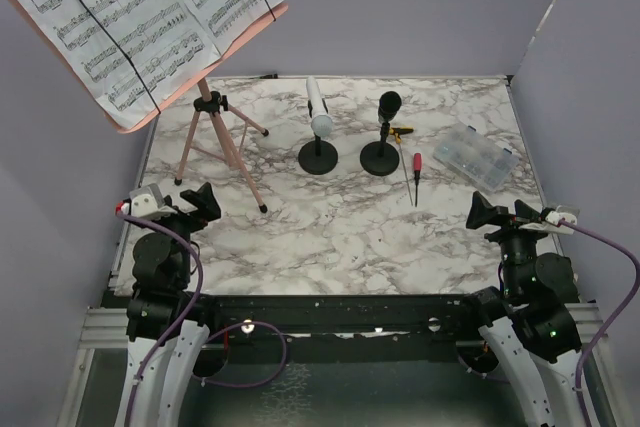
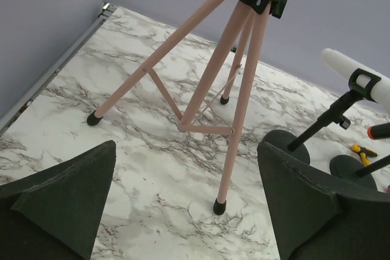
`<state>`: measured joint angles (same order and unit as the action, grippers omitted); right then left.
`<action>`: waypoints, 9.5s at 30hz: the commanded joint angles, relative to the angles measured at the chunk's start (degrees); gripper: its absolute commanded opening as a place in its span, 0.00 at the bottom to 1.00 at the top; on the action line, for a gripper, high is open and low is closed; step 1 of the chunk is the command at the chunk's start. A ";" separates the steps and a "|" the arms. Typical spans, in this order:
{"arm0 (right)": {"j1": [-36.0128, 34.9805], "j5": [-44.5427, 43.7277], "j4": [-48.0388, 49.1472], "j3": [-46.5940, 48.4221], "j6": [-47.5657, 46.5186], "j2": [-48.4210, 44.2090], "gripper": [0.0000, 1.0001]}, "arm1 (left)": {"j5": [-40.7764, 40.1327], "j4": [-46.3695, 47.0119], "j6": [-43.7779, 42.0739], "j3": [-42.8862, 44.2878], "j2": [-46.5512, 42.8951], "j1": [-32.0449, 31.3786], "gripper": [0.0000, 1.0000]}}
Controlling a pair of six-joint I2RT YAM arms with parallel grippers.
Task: Pack up the instrument practice props
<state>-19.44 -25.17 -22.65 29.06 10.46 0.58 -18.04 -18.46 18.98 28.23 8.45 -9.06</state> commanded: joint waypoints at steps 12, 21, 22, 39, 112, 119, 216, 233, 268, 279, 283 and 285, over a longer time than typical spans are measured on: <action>-0.28 -0.80 -0.15 2.18 -0.86 3.03 1.00 | 6.70 1.33 -2.10 -0.50 0.41 0.33 0.99; -0.30 1.23 -1.02 6.95 -3.93 16.05 1.00 | 7.41 1.76 -2.11 -0.95 -2.83 -0.76 0.99; -0.25 1.48 -0.54 7.15 -4.24 17.66 1.00 | 7.41 1.91 -2.11 -1.11 -3.35 -1.21 0.99; -0.25 13.84 -12.25 30.16 14.69 51.50 1.00 | 10.82 2.19 -2.72 -0.14 1.77 -5.35 0.99; -7.99 19.21 77.21 7.25 -4.91 89.53 0.04 | 28.21 3.57 -5.55 1.17 15.24 -5.35 0.99; -7.98 33.60 69.39 1.18 -0.78 79.42 0.01 | 39.16 5.97 -6.20 1.18 16.57 -5.69 0.99; -20.18 37.32 -0.54 33.11 5.72 53.87 1.00 | 53.48 27.73 -28.62 14.87 57.28 -26.27 0.99; -31.96 16.44 5.40 28.61 6.82 59.14 0.75 | 52.45 28.64 -29.56 15.50 59.66 -27.41 0.99; -28.49 19.70 33.89 11.01 3.39 54.00 0.01 | -1.20 34.21 -6.36 5.09 46.14 -53.52 0.94; -28.49 18.12 33.19 8.18 5.73 51.33 0.01 | -29.31 46.78 -1.26 6.13 62.84 -64.41 0.93; -28.47 18.09 32.83 7.85 6.63 50.93 0.01 | -33.23 55.38 -2.91 6.02 68.74 -64.42 0.91; -28.54 18.42 32.46 7.86 6.88 50.92 0.01 | -33.99 59.69 -4.22 5.73 71.26 -64.32 0.89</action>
<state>-48.03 -4.47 11.66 38.06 16.43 51.81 -44.01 28.40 15.73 33.93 75.44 -73.23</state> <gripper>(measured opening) 0.531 0.908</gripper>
